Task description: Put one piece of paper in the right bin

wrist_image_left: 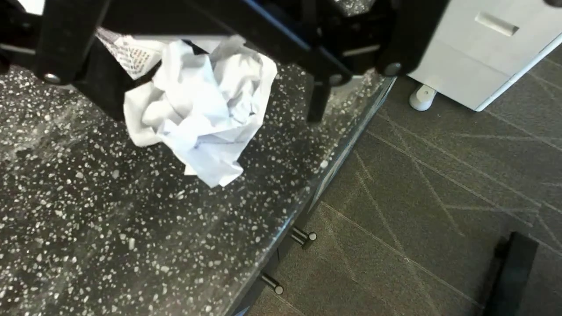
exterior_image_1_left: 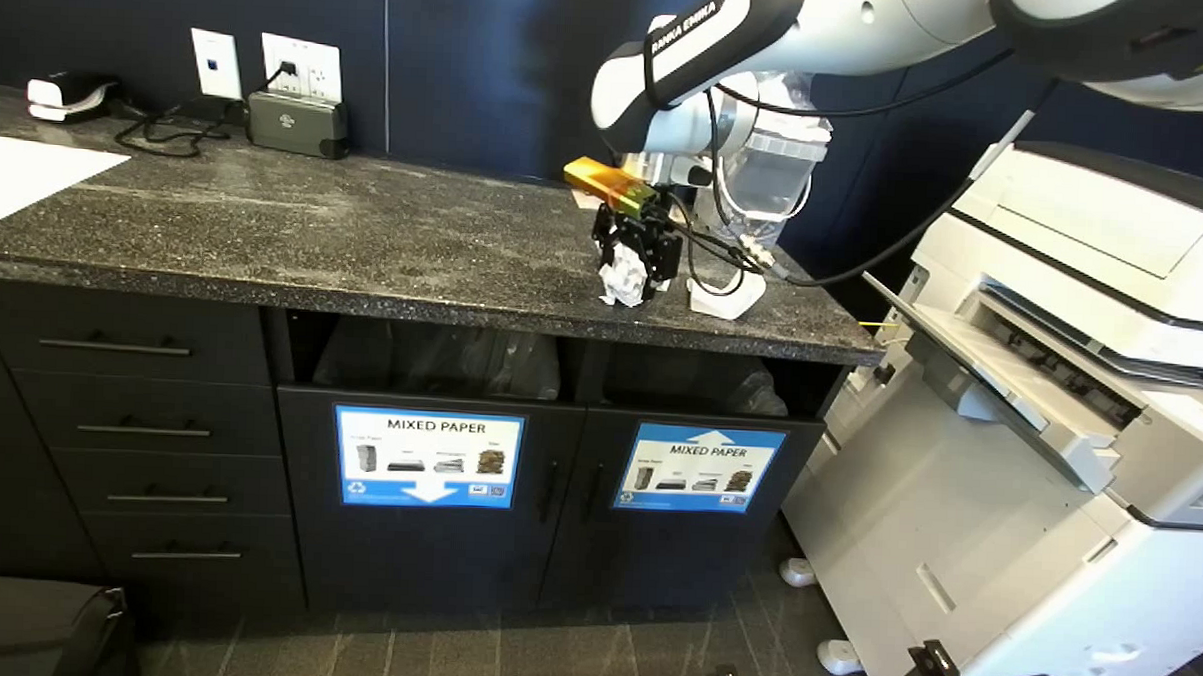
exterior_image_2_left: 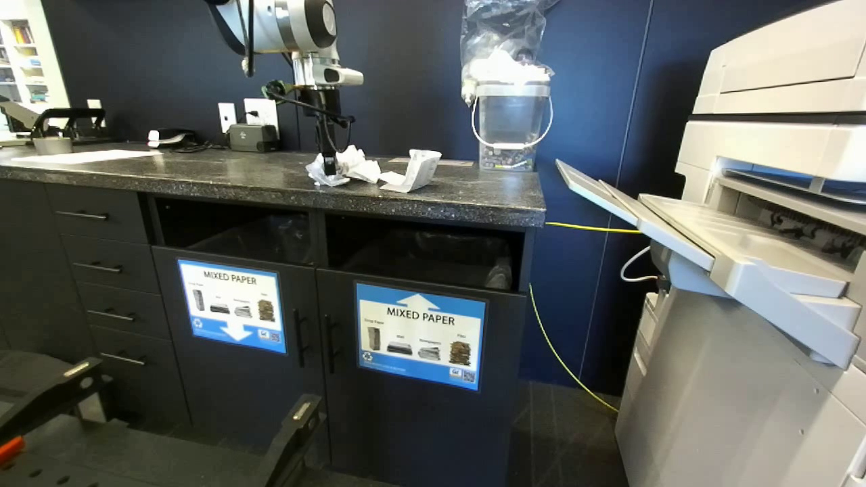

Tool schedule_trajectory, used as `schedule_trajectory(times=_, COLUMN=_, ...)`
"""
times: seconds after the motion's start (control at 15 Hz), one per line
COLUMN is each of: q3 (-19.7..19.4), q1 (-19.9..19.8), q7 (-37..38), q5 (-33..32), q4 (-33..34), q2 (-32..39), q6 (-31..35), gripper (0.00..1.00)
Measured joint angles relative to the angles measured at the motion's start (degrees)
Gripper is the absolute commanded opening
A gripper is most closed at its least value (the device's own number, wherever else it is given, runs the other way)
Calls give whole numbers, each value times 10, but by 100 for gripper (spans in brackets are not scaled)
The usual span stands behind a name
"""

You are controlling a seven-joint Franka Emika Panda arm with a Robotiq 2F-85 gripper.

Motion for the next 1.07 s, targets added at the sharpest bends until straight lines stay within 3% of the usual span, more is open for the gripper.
schedule_trajectory(times=0.07, q3=0, q1=0, q7=0, q5=0, q4=2, q2=1, q6=-3, gripper=74)
schedule_trajectory(times=0.53, q3=-1, q1=0, q7=0, q5=0, q4=18, q2=11, q6=-25, gripper=21)
schedule_trajectory(times=1.07, q3=-1, q1=-1, q7=0, q5=0, q4=23, q2=12, q6=-37, gripper=17)
